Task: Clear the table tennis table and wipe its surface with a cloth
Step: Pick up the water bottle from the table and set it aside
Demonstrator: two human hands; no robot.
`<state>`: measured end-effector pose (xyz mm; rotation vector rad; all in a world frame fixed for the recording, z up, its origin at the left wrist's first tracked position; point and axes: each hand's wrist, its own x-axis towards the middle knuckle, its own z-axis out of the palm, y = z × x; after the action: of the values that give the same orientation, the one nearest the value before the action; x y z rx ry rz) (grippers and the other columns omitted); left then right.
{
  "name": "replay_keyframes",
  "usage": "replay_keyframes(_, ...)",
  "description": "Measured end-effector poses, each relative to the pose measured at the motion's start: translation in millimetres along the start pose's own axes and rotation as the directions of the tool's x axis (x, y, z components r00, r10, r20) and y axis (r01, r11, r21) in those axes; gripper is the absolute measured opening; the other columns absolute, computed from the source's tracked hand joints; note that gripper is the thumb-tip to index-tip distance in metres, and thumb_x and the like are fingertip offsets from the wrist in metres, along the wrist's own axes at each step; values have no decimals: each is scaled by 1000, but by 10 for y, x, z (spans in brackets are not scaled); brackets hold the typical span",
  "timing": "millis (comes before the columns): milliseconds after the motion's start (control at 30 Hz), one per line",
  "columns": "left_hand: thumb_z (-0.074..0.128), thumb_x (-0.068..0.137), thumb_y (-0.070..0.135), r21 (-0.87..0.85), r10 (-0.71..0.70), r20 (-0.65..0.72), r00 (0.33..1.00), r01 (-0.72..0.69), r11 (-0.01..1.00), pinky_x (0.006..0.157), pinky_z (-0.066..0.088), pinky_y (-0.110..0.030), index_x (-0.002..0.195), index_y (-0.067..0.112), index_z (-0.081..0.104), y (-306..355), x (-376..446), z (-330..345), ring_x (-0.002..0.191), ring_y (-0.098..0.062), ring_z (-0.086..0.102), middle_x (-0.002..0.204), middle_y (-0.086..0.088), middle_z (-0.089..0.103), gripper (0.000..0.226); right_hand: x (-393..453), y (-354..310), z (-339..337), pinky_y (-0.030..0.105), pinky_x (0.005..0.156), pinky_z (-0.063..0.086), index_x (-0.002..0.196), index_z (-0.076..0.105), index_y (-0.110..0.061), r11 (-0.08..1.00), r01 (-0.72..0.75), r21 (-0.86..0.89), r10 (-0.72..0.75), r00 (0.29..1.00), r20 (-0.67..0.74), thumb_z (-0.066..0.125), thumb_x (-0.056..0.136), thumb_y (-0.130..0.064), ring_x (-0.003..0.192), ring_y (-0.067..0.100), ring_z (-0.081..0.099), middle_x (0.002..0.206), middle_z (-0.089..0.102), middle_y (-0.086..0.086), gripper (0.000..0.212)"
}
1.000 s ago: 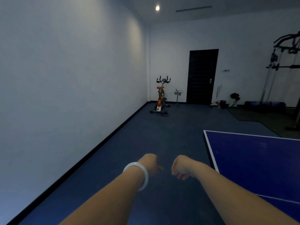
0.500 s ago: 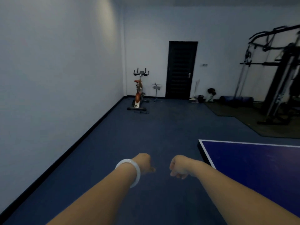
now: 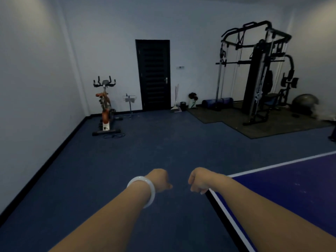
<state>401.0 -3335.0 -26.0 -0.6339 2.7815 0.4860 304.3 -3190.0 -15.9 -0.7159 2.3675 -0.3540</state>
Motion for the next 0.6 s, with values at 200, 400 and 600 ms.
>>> replay_keyframes(200, 58, 95, 34, 28, 40, 11, 999, -40, 999, 90, 45, -29, 123, 10, 59, 52, 1478, -578, 115, -22, 56, 128, -5, 58, 37, 1311, 40, -890, 37, 97, 53, 131, 54, -1, 995, -59, 82, 58, 998, 13, 59, 95, -8, 116, 27, 62, 127, 62, 17, 36)
replay_keyframes(400, 58, 95, 34, 46, 131, 43, 990, -133, 990, 92, 45, -29, 122, 9, 59, 173, 2940, -1069, 115, -21, 56, 128, -5, 58, 37, 2469, 150, -1624, 38, 102, 49, 136, 48, 1, 982, -163, 92, 161, 987, 28, 55, 99, -16, 120, 29, 59, 131, 60, 19, 41)
replay_keyframes(600, 57, 97, 35, 72, 303, 110, 947, -312, 947, 93, 45, -29, 127, 10, 55, 432, 4585, -1454, 117, -21, 55, 131, -4, 55, 40, 3638, 391, -2416, 37, 103, 48, 138, 47, 0, 936, -294, 192, 309, 950, -53, 55, 100, -19, 122, 27, 57, 137, 55, 17, 43)
